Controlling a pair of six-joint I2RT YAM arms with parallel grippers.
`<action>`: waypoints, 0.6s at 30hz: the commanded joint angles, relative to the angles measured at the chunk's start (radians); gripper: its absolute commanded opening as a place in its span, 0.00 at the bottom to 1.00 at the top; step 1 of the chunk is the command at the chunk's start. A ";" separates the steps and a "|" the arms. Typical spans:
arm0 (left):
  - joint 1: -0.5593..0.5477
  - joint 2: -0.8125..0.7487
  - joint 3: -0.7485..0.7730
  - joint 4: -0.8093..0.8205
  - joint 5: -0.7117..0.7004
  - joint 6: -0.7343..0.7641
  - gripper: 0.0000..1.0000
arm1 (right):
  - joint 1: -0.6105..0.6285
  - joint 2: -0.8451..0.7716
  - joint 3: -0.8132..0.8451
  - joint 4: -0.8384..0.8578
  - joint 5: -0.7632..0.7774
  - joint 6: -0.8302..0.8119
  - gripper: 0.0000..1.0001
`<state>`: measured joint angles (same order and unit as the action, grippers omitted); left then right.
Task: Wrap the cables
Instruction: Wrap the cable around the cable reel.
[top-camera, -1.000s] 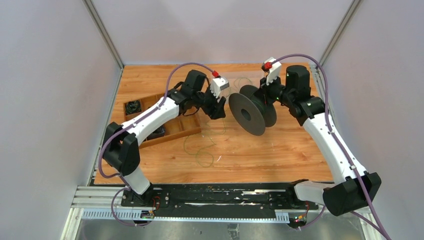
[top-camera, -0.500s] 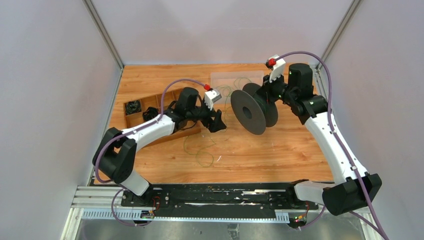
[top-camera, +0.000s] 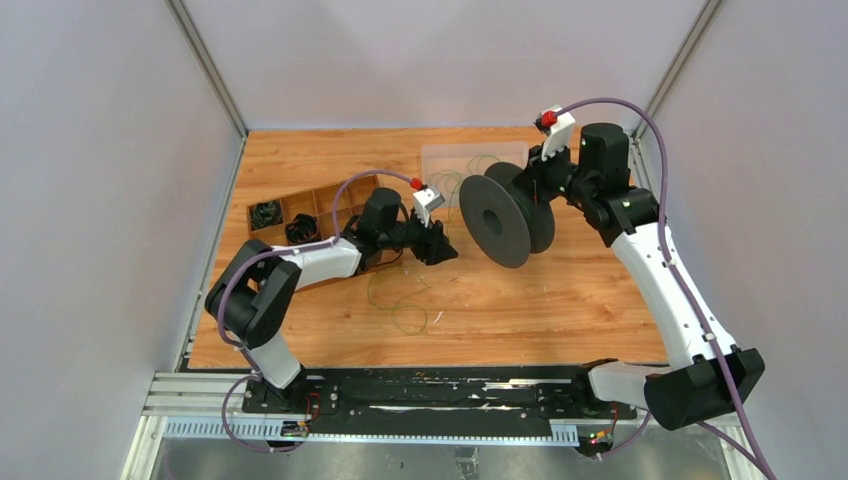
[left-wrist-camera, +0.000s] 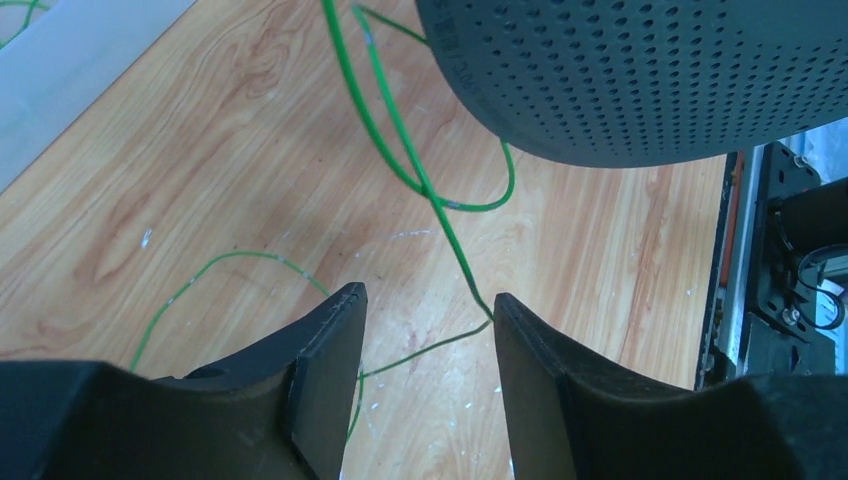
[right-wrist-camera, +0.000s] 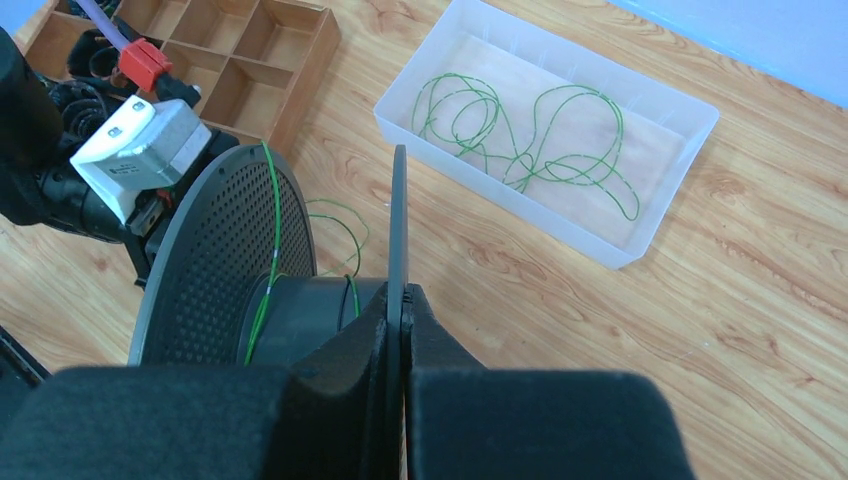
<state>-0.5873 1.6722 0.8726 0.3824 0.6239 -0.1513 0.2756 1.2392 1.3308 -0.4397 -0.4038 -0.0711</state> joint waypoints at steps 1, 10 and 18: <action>-0.025 0.042 -0.004 0.111 0.029 -0.007 0.54 | -0.019 -0.003 0.045 0.024 -0.036 0.039 0.01; -0.039 0.050 0.012 0.141 0.023 0.007 0.29 | -0.027 -0.005 0.036 0.025 -0.023 0.047 0.01; -0.032 0.040 -0.052 0.141 0.023 0.070 0.00 | -0.064 0.008 0.087 -0.005 -0.062 0.110 0.01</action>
<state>-0.6224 1.7180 0.8577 0.4992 0.6415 -0.1295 0.2420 1.2449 1.3449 -0.4492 -0.4202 -0.0238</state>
